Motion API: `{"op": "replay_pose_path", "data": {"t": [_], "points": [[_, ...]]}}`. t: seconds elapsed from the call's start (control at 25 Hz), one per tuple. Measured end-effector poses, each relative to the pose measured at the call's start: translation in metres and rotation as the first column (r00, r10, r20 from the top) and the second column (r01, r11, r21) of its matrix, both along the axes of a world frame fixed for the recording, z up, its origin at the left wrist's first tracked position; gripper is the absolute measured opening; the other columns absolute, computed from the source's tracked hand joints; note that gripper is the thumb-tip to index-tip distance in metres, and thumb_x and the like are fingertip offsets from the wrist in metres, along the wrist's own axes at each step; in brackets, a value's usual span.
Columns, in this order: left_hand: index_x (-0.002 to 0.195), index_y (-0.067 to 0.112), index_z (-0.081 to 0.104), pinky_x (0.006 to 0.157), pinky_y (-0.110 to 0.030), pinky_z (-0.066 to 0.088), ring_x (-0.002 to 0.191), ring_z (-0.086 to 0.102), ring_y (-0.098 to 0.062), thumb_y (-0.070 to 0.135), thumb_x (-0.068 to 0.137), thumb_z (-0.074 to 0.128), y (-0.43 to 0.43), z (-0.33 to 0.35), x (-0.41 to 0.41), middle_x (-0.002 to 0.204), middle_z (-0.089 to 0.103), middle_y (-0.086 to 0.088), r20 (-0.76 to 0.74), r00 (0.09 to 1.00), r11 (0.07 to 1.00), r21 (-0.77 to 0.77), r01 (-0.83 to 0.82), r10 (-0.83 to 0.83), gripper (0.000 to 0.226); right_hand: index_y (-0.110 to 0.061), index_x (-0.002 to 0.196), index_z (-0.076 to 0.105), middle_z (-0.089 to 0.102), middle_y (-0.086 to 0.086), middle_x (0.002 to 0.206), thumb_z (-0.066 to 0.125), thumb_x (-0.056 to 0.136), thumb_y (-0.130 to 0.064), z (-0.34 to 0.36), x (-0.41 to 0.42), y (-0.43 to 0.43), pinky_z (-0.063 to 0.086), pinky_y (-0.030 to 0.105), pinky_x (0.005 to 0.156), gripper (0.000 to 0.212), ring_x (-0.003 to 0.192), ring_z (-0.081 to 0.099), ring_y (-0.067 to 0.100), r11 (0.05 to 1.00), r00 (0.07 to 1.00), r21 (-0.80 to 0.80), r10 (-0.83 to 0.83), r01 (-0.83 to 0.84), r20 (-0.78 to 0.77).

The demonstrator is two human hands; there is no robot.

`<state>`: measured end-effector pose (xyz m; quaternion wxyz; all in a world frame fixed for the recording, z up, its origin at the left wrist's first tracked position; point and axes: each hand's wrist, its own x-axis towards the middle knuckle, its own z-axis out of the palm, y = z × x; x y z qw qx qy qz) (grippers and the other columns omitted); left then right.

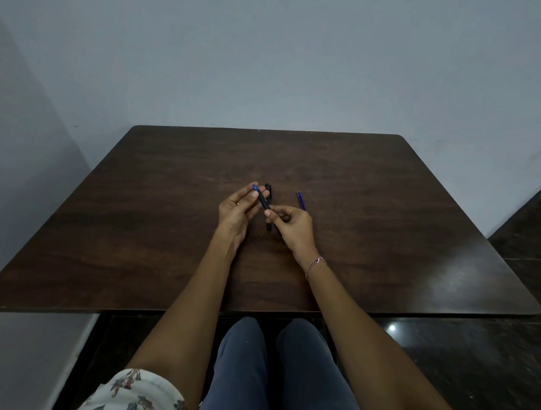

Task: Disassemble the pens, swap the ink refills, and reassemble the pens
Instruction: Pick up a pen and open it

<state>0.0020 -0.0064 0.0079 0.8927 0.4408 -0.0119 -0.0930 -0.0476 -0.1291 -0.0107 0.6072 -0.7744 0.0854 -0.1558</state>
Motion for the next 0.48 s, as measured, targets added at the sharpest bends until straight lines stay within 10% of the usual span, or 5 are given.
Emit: {"op": "replay_pose_path", "data": {"t": [0.32,0.48], "points": [[0.084,0.011,0.061,0.061,-0.019,0.055,0.067,0.067,-0.008,-0.006,0.082,0.064,-0.0043,-0.0009,-0.0012,0.067,0.070,0.005,0.011,0.991,0.989,0.057,-0.133,0.132,0.016,-0.011,0.096,0.074,0.073,0.004,0.082,0.078,0.077,-0.020,0.0030,-0.0056,0.0035,0.051,0.010,0.061,0.022,0.062,0.062,-0.003,1.000,1.000,-0.017,0.006,-0.005,0.025],[0.107,0.009,0.063,0.077,-0.025,0.056,0.096,0.069,-0.018,0.019,0.097,0.044,0.0032,-0.0039,0.0006,0.099,0.073,-0.008,0.027,0.998,0.997,-0.043,0.058,-0.056,0.024,-0.010,0.098,0.074,0.074,0.006,0.085,0.078,0.077,-0.020,0.0062,-0.0060,0.0050,0.053,0.012,0.062,0.024,0.067,0.065,0.003,1.000,1.000,-0.012,-0.001,0.001,0.025]]}}
